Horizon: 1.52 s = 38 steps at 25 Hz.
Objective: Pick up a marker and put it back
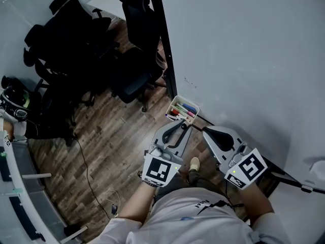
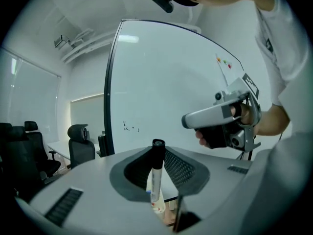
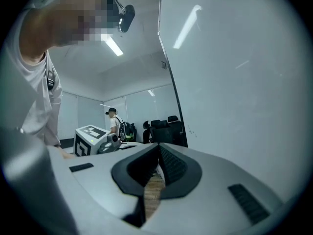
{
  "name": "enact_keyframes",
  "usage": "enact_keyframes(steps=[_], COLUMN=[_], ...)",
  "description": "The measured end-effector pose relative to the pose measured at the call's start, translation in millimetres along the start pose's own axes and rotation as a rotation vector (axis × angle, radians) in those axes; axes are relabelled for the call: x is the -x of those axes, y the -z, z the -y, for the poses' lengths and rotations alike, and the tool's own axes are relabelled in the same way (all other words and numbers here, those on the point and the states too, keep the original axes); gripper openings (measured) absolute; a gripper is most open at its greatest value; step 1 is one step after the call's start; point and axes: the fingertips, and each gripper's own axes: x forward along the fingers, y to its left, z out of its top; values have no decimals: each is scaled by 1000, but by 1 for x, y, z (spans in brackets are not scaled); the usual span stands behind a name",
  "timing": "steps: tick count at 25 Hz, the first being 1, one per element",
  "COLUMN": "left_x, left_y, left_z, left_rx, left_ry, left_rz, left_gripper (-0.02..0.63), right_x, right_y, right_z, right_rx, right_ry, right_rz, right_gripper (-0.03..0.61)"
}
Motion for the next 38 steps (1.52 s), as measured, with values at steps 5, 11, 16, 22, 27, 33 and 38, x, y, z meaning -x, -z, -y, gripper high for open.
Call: enact_keyframes(steps=[5, 11, 16, 22, 27, 33, 38], left_x=[21, 41, 55, 62, 65, 65, 63], left_y=[-36, -78, -98, -116, -124, -125, -123], left_z=[-1, -7, -14, -19, -22, -24, -23], left_rx=[66, 124, 178, 203, 215, 210, 208], left_ry=[-9, -14, -16, -8, 1, 4, 18], left_rz=[39, 78, 113, 156, 182, 186, 176], left_gripper=[84, 84, 84, 84, 84, 83, 83], right_x=[0, -1, -4, -3, -6, -6, -9], right_y=[-22, -52, -72, -85, -90, -93, -92], right_z=[-12, -23, -30, -32, -31, -31, -32], right_rx=[35, 77, 116, 129, 132, 129, 128], right_ry=[-14, -9, -3, 6, 5, 3, 2], right_rz=[21, 42, 61, 86, 94, 103, 99], right_gripper=[14, 14, 14, 14, 14, 14, 14])
